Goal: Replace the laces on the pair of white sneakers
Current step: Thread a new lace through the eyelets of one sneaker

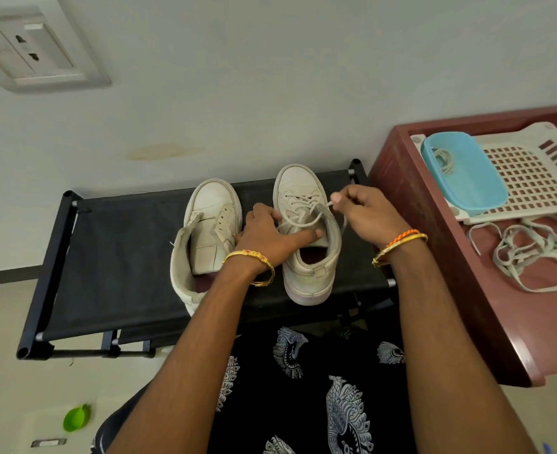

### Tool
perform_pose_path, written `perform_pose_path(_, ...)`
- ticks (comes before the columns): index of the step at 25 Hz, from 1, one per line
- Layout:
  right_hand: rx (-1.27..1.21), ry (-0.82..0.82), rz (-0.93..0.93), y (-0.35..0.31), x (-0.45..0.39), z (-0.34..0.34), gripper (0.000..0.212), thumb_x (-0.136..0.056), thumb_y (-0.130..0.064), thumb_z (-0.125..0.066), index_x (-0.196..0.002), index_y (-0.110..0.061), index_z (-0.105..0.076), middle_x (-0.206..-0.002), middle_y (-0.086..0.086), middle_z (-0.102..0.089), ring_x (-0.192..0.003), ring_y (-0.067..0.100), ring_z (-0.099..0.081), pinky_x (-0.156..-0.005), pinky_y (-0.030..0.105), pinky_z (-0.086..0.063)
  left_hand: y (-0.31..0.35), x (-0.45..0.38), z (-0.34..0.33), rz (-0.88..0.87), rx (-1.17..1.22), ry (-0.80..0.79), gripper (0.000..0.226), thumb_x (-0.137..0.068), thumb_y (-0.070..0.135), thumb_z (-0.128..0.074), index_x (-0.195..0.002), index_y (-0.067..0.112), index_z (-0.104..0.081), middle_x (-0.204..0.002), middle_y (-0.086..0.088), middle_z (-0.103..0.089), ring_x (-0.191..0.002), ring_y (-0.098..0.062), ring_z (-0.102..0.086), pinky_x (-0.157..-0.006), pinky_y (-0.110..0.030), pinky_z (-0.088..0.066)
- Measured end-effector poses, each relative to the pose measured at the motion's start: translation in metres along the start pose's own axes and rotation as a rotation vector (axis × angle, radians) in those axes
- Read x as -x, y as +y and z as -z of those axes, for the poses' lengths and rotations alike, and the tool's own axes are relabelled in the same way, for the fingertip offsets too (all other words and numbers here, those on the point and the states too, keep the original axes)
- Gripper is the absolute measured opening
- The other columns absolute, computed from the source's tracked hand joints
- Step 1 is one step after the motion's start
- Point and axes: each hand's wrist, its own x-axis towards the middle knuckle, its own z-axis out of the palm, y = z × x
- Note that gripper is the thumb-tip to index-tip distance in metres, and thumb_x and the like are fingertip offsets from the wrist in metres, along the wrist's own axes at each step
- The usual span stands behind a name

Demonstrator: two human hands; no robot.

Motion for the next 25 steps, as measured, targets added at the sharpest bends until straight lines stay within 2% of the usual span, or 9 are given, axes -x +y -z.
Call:
perform_pose_path(3, -0.6, 0.149, -0.018, -0.003, -0.001, 0.01, 0.026, -0.095, -0.014, -0.05, -0.07, -0.013, -0.055, -0.069, -0.003, -0.058, -0.073, 0.01, -0.055, -0.069, 0.023, -0.044, -0.002, -0.002, 0.0, -0.019, -0.049, -0.032, 0.051, -0.068, 0.054, -0.074, -0.095, 0.02, -0.047, -0.11, -0.004, -0.046, -0.092, -0.016, -0.05, -0.073, -0.026, -0.042)
perform_pose_path(5, -1.074, 0.074, -0.015, -0.005, 0.004, 0.023, 0.021, -0.088, -0.019, -0.054, -0.067, -0.016, -0.057, -0.072, -0.003, -0.065, -0.082, 0.016, -0.065, -0.074, 0.027, -0.052, -0.003, -0.006, -0.001, -0.056, -0.035, -0.045, 0.041, -0.069, 0.052, -0.074, -0.082, 0.02, -0.051, -0.106, -0.01, -0.053, -0.08, -0.015, -0.053, -0.062, -0.021, -0.04)
perform_pose_path(8, -1.306, -0.063, 0.036, -0.005, 0.012, 0.029, 0.032, -0.088, -0.018, -0.05, -0.058, -0.018, -0.059, -0.061, -0.001, -0.06, -0.064, 0.017, -0.063, -0.075, 0.033, -0.055, -0.003, -0.008, -0.003, -0.095, 0.017, -0.032, 0.038, -0.071, 0.046, -0.075, -0.067, 0.017, -0.051, -0.087, -0.01, -0.056, -0.065, -0.012, -0.051, -0.056, -0.019, -0.038)
perform_pose_path(10, -1.183, 0.043, -0.024, -0.007, 0.012, 0.027, 0.04, -0.088, -0.009, -0.047, -0.049, -0.02, -0.051, -0.045, -0.003, -0.046, -0.042, 0.012, -0.045, -0.059, 0.028, -0.05, -0.001, -0.005, -0.004, -0.13, 0.027, -0.003, 0.038, -0.074, 0.039, -0.075, -0.061, 0.013, -0.051, -0.07, -0.009, -0.056, -0.06, -0.012, -0.05, -0.054, -0.02, -0.041)
perform_pose_path(13, -0.552, 0.27, -0.056, 0.0, 0.004, 0.017, 0.032, -0.087, -0.006, -0.052, -0.059, -0.02, -0.047, -0.05, -0.002, -0.046, -0.038, 0.007, -0.036, -0.043, 0.02, -0.035, 0.001, -0.005, -0.007, -0.204, 0.022, 0.079, 0.043, -0.075, 0.043, -0.073, -0.055, 0.011, -0.052, -0.073, -0.015, -0.056, -0.068, -0.012, -0.051, -0.059, -0.022, -0.041)
perform_pose_path(16, -0.085, 0.086, -0.116, 0.006, 0.001, 0.004, 0.022, -0.088, -0.033, -0.059, -0.074, -0.019, -0.053, -0.075, 0.002, -0.059, -0.063, 0.011, -0.054, -0.061, 0.028, -0.046, 0.008, -0.002, -0.005, -0.233, 0.182, 0.093, 0.049, -0.085, 0.043, -0.061, -0.055, 0.008, -0.047, -0.068, -0.008, -0.044, -0.06, -0.008, -0.041, -0.058, -0.016, -0.036)
perform_pose_path(18, -0.01, -0.06, -0.112, 0.006, 0.002, -0.003, 0.035, -0.09, -0.043, -0.056, -0.072, -0.014, -0.053, -0.066, 0.002, -0.055, -0.06, 0.014, -0.053, -0.067, 0.033, -0.048, 0.013, 0.0, -0.005, -0.222, 0.237, 0.116, 0.046, -0.093, 0.033, -0.053, -0.06, 0.001, -0.051, -0.067, -0.01, -0.044, -0.058, -0.011, -0.04, -0.055, -0.012, -0.035)
perform_pose_path(21, 0.017, 0.0, -0.023, 0.003, 0.001, -0.005, 0.036, -0.094, -0.028, -0.054, -0.062, -0.015, -0.046, -0.055, -0.002, -0.043, -0.051, 0.012, -0.042, -0.06, 0.029, -0.04, 0.013, 0.0, -0.003, -0.071, 0.359, 0.128, 0.041, -0.095, 0.028, -0.053, -0.062, 0.003, -0.052, -0.066, -0.009, -0.048, -0.061, -0.014, -0.044, -0.06, -0.023, -0.043)
perform_pose_path(25, 0.129, 0.123, 0.029, 0.004, 0.001, -0.003, 0.036, -0.093, -0.02, -0.056, -0.059, -0.02, -0.044, -0.087, 0.003, -0.044, -0.068, 0.011, -0.044, -0.073, 0.025, -0.036, 0.009, -0.004, 0.008, 0.139, 0.568, 0.096, 0.04, -0.09, 0.019, -0.06, -0.052, 0.01, -0.051, -0.07, -0.008, -0.055, -0.081, -0.025, -0.053, -0.09, -0.053, -0.05)
